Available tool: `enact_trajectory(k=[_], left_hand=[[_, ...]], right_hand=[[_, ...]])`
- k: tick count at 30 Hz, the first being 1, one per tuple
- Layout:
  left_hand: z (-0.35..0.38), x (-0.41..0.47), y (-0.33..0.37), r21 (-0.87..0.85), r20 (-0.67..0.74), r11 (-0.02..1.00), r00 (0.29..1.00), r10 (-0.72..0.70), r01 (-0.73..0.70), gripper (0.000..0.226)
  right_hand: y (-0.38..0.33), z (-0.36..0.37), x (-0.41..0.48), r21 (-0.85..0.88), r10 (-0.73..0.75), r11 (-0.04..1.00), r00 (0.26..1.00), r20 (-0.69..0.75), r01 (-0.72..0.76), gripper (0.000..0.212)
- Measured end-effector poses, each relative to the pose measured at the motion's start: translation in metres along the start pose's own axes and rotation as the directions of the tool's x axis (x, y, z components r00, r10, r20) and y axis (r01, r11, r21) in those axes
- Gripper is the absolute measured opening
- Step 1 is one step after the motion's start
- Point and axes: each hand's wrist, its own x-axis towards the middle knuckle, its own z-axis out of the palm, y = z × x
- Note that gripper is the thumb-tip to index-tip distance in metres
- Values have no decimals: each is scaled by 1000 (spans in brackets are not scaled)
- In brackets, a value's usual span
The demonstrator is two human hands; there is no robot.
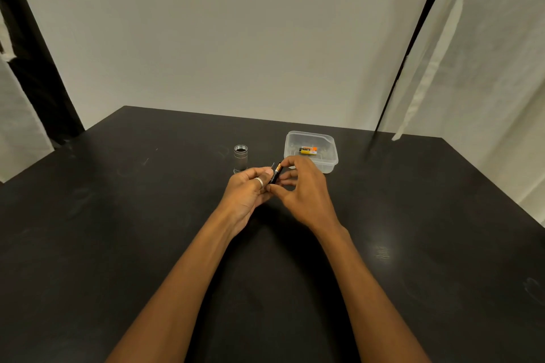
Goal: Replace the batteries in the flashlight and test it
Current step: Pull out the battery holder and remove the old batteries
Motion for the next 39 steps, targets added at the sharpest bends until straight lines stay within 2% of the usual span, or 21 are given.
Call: enact_trajectory(k=[14, 22, 29, 35, 39], left_hand=[[0, 2, -1, -25, -26, 1000, 1000, 2, -2, 19], [5, -3, 4, -67, -15, 998, 1000, -2, 1, 12], [5, -3, 4, -89, -27, 996, 999, -23, 21, 15], [6, -2, 4, -74, -44, 996, 998, -46, 43, 19], [4, -2, 4, -66, -37, 997, 998, -50, 47, 19]], right_hand=[[-4, 1, -1, 47, 17, 999, 999, -38, -15, 48], [-10, 1, 2, 370, 206, 915, 975, -84, -161, 20], [-11, -9, 6, 567, 365, 789, 923, -119, -239, 19], [11, -35, 12, 547, 471, 790, 845, -252, -277, 14], [32, -47, 11, 329, 510, 850, 796, -325, -411, 12]])
